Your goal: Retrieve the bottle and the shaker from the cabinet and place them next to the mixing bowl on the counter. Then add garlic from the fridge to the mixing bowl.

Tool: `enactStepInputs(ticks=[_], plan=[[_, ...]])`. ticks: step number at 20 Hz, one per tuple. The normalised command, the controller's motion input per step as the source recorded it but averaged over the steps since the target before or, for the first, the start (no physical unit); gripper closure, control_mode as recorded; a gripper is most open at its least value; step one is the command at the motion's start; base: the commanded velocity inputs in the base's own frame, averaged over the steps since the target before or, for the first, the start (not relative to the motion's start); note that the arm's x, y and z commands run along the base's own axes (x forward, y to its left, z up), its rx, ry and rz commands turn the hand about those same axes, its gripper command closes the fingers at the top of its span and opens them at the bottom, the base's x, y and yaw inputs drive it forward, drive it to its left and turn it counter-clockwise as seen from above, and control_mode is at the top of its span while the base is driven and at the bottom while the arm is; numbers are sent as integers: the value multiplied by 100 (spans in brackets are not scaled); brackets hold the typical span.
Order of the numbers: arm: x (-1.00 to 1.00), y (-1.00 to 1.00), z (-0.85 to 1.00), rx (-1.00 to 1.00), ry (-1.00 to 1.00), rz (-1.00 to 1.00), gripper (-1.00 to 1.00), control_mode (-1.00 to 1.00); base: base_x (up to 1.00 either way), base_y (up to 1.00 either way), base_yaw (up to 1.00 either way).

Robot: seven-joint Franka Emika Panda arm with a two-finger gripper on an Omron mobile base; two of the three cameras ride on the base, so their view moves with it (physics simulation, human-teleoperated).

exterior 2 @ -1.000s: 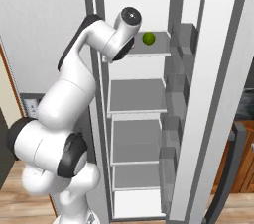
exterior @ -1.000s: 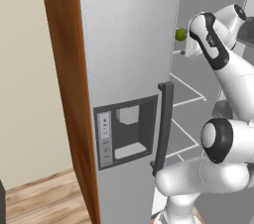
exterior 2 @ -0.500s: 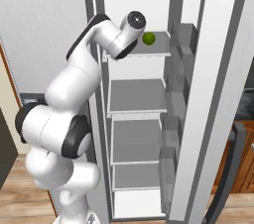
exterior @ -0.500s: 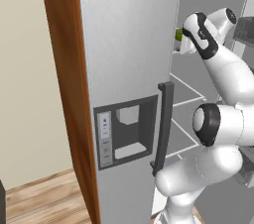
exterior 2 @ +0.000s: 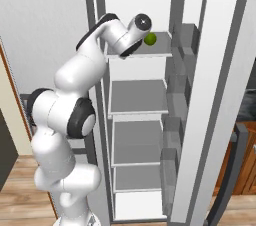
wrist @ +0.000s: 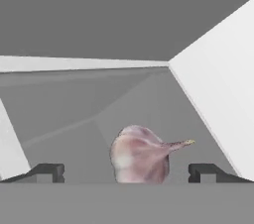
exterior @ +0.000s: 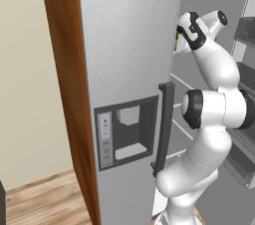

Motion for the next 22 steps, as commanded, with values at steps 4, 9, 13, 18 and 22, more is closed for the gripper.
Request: enactStepInputs(ticks=[4,9,13,18,22], plan=[[57,0,-9,0,0,0,-100,-100,0,0,0],[44,1,-14,0,0,4,-100,-100,0,0,0],[34,3,-23,0,0,5,-100,-100,0,0,0],[28,14,-33,0,0,6,-100,-100,0,0,0],[21,8,-45,0,0,6,-100,-100,0,0,0]])
